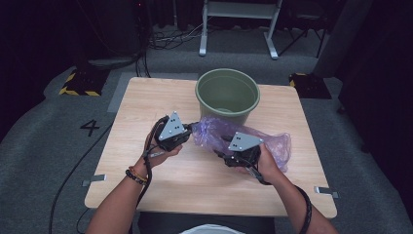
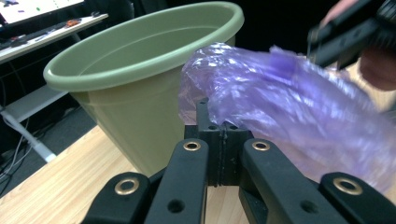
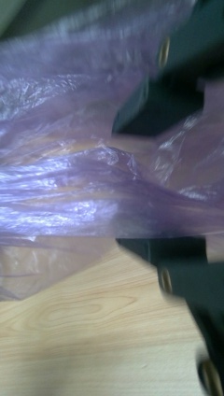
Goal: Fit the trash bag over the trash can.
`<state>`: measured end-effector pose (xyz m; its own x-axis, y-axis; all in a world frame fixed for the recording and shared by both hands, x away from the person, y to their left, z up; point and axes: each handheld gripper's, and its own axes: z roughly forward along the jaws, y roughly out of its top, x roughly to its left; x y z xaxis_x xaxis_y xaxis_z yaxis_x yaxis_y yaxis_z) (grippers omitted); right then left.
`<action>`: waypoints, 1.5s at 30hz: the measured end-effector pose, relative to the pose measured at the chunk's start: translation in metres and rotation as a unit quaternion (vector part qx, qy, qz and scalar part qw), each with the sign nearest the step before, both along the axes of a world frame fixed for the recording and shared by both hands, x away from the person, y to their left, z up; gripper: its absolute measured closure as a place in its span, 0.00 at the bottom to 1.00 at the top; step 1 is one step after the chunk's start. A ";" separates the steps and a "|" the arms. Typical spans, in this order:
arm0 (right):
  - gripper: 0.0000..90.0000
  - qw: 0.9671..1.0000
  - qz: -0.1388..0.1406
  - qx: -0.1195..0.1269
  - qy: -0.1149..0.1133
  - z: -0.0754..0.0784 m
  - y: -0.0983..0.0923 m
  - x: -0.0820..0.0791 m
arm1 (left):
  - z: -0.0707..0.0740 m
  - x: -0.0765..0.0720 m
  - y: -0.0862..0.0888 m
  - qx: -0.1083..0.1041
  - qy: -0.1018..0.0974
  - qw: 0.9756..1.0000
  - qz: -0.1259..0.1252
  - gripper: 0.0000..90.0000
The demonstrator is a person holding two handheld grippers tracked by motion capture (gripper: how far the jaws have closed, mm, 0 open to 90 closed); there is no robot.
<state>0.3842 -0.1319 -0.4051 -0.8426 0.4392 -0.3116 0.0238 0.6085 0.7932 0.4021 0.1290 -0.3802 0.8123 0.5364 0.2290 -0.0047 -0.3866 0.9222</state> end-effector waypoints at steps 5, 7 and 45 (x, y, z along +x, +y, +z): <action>0.97 1.000 0.010 -0.004 0.010 0.001 0.003 0.006 | 0.003 0.001 -0.003 0.009 -0.009 1.000 0.020 0.80; 0.99 1.000 0.013 0.024 0.010 0.006 -0.001 0.007 | 0.003 0.002 -0.002 -0.009 -0.011 0.999 0.034 0.68; 0.99 0.976 -0.014 0.217 -0.011 0.054 -0.038 0.001 | -0.037 -0.006 -0.079 0.012 0.013 0.999 0.046 0.82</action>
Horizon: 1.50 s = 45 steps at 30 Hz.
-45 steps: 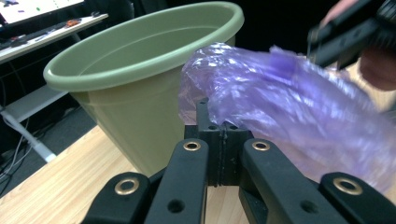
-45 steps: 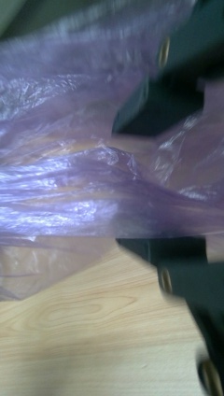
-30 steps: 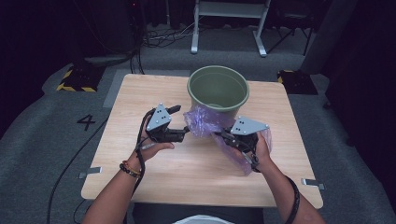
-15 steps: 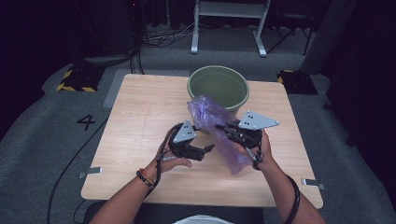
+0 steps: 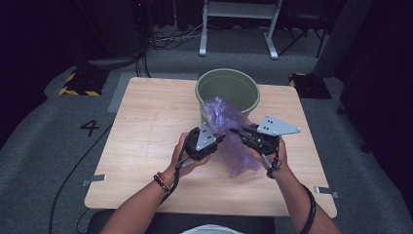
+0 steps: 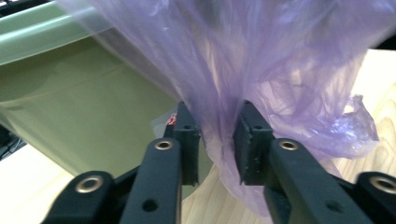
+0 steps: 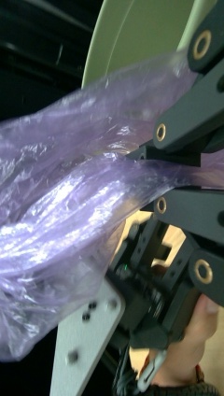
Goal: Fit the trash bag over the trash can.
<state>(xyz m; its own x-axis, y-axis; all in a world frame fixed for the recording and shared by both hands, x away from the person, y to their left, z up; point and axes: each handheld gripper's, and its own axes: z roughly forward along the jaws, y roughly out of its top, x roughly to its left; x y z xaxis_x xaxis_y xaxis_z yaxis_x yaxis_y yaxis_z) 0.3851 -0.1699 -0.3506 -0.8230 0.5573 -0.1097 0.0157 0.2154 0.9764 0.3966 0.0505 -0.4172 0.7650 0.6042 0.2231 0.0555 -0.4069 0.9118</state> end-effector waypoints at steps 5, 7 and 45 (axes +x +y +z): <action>0.99 1.000 -0.029 0.007 -0.002 0.002 -0.007 0.006 | 0.011 -0.002 0.015 0.001 -0.010 1.000 -0.019 0.90; 0.99 0.999 -0.045 0.007 -0.003 0.003 -0.008 0.008 | 0.017 -0.001 0.018 0.007 -0.011 0.999 -0.032 0.94; 0.34 0.991 -0.128 -0.017 0.032 0.027 -0.032 0.069 | 0.073 0.034 0.026 0.052 -0.006 0.999 -0.010 1.00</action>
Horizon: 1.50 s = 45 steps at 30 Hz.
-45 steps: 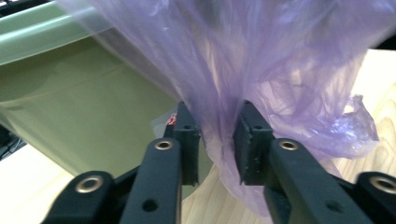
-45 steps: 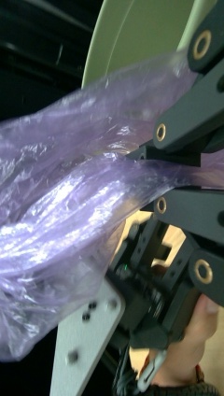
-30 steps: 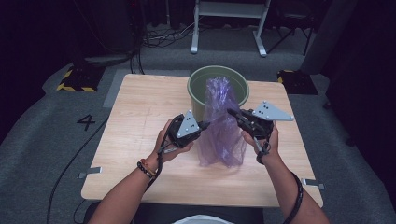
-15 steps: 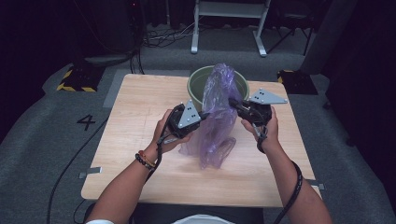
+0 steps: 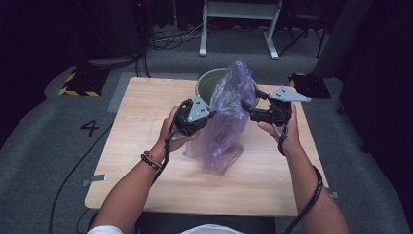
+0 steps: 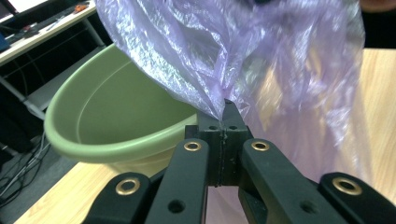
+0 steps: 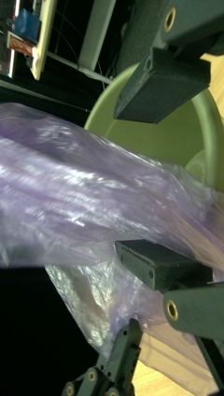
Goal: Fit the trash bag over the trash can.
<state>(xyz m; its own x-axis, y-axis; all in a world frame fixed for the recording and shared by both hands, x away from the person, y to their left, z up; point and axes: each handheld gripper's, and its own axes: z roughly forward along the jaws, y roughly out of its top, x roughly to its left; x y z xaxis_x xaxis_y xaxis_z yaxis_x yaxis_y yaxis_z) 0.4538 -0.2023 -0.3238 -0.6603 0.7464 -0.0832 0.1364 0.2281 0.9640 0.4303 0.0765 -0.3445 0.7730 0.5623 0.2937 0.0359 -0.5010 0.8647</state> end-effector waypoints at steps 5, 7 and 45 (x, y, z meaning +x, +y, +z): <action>0.37 0.999 -0.008 0.015 -0.029 0.010 -0.001 0.004 | 0.000 0.002 0.004 0.012 0.005 1.000 0.002 1.00; 0.37 0.999 -0.011 0.026 -0.024 0.013 -0.001 0.009 | -0.001 0.003 0.005 0.013 0.009 1.000 0.001 1.00; 0.86 0.997 -0.005 -0.078 0.024 0.006 0.015 0.031 | 0.003 0.006 0.007 -0.014 0.000 1.000 -0.004 1.00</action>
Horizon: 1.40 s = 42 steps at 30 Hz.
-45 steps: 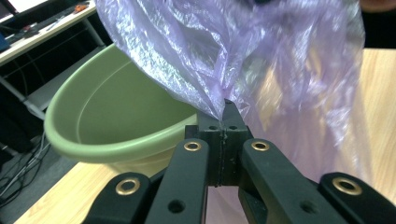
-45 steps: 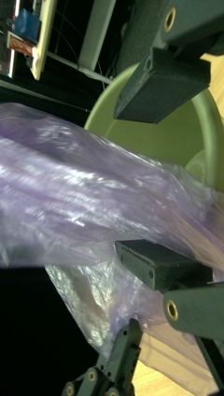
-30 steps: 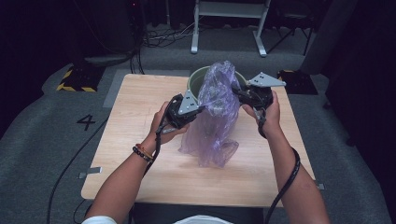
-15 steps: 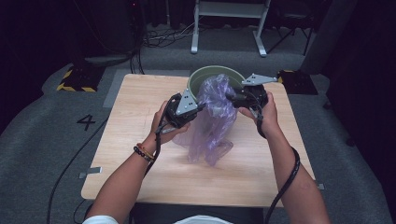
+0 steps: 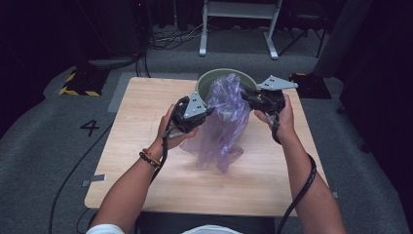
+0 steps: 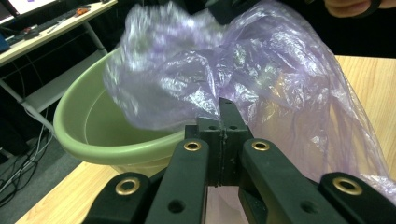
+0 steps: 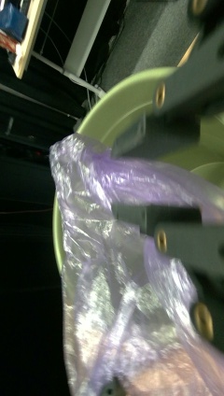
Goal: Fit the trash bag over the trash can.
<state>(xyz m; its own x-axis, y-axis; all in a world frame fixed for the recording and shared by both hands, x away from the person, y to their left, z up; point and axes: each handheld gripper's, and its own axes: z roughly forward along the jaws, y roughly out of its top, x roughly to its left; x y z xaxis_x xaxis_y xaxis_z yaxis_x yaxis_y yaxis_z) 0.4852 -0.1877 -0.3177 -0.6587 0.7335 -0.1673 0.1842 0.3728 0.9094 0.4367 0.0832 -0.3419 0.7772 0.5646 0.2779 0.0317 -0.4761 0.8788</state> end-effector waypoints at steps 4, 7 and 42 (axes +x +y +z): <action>0.97 0.999 0.010 -0.032 0.031 -0.004 0.007 0.006 | 0.003 0.001 0.000 -0.012 0.000 1.000 0.001 1.00; 0.95 0.996 0.018 -0.043 0.076 -0.008 0.012 0.014 | 0.006 0.003 0.000 -0.021 -0.001 1.000 0.002 1.00; 0.26 0.999 -0.005 0.037 0.031 0.002 -0.019 0.007 | 0.007 0.024 0.002 -0.019 0.031 0.997 0.062 1.00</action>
<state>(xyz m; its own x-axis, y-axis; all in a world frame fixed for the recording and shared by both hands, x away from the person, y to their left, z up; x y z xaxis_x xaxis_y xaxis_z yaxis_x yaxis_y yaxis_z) 0.4918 -0.2071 -0.3153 -0.6588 0.7489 -0.0721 0.2437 0.3031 0.9212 0.4603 0.0857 -0.3345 0.7161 0.6663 0.2080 0.1420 -0.4308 0.8912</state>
